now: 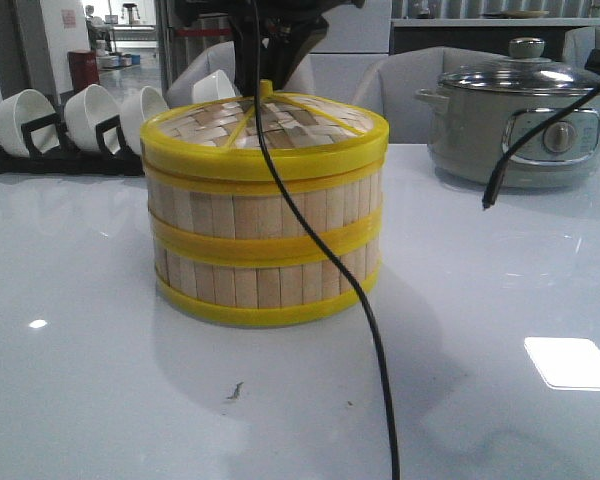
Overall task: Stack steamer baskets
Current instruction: 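Lower the lid onto the top basket and release it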
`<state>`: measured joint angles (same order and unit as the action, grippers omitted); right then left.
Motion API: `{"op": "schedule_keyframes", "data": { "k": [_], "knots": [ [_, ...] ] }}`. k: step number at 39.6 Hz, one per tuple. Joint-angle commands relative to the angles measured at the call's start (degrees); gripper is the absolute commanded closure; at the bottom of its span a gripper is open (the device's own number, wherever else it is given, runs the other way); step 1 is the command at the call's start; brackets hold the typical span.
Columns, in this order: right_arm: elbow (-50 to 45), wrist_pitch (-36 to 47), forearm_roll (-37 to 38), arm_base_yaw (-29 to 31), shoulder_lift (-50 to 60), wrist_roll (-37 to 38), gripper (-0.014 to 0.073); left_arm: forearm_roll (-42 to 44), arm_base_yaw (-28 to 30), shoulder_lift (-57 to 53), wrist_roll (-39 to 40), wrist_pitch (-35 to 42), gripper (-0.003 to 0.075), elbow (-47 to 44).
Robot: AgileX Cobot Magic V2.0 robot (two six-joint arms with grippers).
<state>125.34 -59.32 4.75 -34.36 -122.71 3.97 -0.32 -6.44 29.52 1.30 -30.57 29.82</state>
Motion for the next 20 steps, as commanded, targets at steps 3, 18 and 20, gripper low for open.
{"op": "schedule_keyframes", "data": {
  "k": [3,18,20],
  "knots": [
    [2.17,3.36,0.91,0.11,3.97,-0.18,0.0198,-0.12,0.13,0.16,0.31,4.72,0.0623,1.75],
    [2.17,3.83,1.19,0.29,4.89,-0.18,0.0148,-0.12,0.13,0.16,0.31,4.72,0.0623,1.75],
    [2.17,3.83,1.56,0.35,5.55,-0.18,0.0148,-0.12,0.13,0.16,0.31,4.72,0.0623,1.75]
  ]
}}
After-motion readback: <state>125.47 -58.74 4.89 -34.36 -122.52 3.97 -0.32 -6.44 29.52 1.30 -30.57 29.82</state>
